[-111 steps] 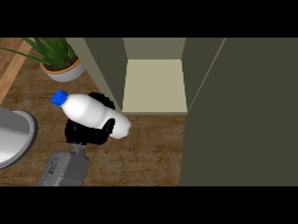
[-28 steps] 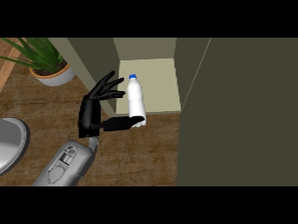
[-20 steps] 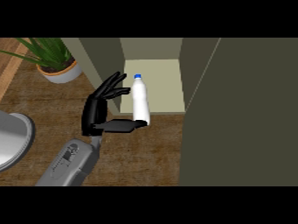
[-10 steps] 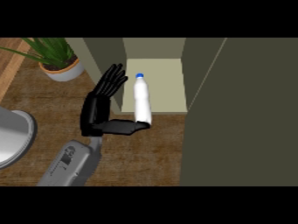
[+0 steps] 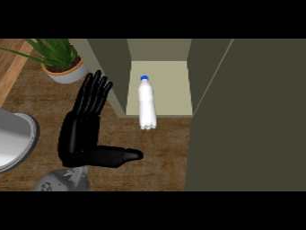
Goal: Pick up the bottled water, place it into the cabinet and close the cabinet
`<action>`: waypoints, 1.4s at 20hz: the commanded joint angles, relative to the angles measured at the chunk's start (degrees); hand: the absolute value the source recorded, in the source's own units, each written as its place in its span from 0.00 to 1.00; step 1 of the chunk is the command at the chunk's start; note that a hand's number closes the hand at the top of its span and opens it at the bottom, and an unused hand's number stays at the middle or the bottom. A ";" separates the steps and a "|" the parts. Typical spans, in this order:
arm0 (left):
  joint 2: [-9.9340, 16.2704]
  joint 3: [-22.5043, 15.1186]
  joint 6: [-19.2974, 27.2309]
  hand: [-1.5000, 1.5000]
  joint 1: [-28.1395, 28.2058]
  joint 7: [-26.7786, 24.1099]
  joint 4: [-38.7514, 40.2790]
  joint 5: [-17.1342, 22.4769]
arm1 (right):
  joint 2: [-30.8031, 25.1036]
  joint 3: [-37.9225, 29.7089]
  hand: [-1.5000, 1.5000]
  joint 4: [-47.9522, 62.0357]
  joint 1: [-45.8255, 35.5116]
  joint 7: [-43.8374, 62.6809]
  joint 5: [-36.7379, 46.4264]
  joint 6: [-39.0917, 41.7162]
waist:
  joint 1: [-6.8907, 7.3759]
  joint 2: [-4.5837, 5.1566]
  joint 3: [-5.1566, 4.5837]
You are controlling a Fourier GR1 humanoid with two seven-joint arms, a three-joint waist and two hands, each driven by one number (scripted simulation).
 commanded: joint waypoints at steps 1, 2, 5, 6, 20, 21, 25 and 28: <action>1.82 -2.16 -0.81 0.00 7.52 3.63 -12.88 0.83 | -1.07 -0.07 0.00 -2.33 0.74 0.15 0.44 -0.52 | 0.23 -0.13 0.02; 0.81 -4.10 -0.89 0.00 9.50 2.05 -11.43 -1.04 | -0.86 -0.17 0.00 1.57 -0.94 -1.49 0.68 0.14 | 0.07 -0.02 0.02; 0.77 -6.56 -3.27 0.00 14.13 -0.26 -11.95 -0.16 | -3.69 0.74 0.00 -2.17 -0.87 1.35 2.91 0.93 | 0.03 0.01 -0.01; 1.96 -8.26 -2.57 0.00 16.46 1.61 -17.87 -0.76 | -5.04 -0.84 0.00 -2.83 -1.51 1.89 1.82 2.08 | 0.30 -0.06 0.01; 10.83 -0.07 -8.79 0.00 37.19 -5.22 -32.51 4.81 | -10.76 17.93 1.00 -10.31 -0.33 8.49 15.75 6.86 | 1.19 -0.38 -0.16; 11.86 1.36 -9.31 0.00 38.69 -4.39 -35.35 6.33 | -11.11 17.94 1.00 -10.18 0.15 6.35 16.60 7.13 | 1.02 -0.42 -0.11; 12.38 5.05 -12.58 0.00 40.88 -6.03 -34.04 10.19 | -8.16 21.93 1.00 -11.97 -4.38 12.83 20.20 5.98 | 1.56 -0.14 -0.18; 14.76 8.35 -17.87 0.00 47.17 -9.37 -35.38 13.30 | -7.94 22.82 1.00 -10.61 -2.65 11.76 21.26 5.89 | 2.47 -0.52 -0.25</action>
